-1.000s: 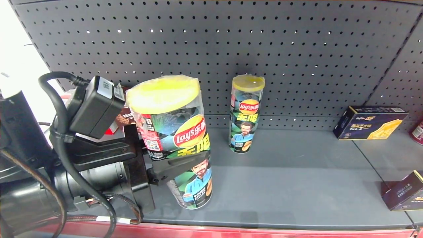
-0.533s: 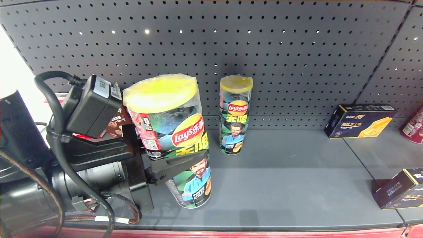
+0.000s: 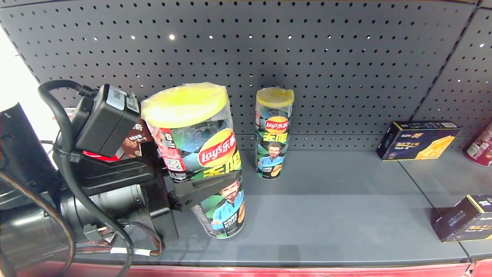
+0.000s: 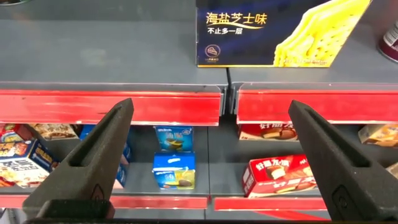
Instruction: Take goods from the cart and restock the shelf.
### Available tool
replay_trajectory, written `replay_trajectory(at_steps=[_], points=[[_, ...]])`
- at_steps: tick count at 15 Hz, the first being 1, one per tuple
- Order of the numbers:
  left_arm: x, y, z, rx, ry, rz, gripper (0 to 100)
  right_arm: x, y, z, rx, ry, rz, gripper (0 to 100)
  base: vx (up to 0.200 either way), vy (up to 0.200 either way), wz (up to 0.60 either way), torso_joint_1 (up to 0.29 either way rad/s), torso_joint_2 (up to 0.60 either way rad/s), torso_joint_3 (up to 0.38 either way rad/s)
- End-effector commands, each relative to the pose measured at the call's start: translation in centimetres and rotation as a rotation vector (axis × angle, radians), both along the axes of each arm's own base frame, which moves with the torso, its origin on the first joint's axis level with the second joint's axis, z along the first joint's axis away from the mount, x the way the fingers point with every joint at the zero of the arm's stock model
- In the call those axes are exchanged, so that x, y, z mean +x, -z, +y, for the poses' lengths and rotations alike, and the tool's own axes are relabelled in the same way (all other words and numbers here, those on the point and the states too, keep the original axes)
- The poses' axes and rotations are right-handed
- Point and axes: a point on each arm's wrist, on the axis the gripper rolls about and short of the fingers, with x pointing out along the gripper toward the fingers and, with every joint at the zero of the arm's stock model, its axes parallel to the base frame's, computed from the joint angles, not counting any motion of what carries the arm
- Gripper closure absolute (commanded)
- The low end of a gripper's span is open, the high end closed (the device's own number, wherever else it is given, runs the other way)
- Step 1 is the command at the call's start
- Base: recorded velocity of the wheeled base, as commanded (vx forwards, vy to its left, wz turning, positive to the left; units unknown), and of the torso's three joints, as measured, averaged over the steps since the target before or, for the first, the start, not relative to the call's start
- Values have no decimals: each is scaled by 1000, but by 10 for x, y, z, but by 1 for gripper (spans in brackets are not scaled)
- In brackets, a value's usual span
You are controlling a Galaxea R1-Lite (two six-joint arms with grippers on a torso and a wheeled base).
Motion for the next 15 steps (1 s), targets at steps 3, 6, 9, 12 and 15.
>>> replay_trajectory(at_steps=[3,6,9,12,15], points=[[-3,0,0,-1,1,-3,100,-1,-18,0,11,-24,-19,0,0,0,0,0,0,0],[0,-3,1,-8,-22,-12,100,10,-90,1,53,-123,75,0,0,0,0,0,0,0],[0,1,0,4,-17,-2,100,24,-98,3,-50,-222,118,0,0,0,0,0,0,0],[-2,2,0,4,-13,3,100,45,-116,8,-52,-338,158,0,0,0,0,0,0,0],[-3,1,-1,3,-2,-1,100,114,-144,21,-72,-373,94,0,0,0,0,0,0,0]])
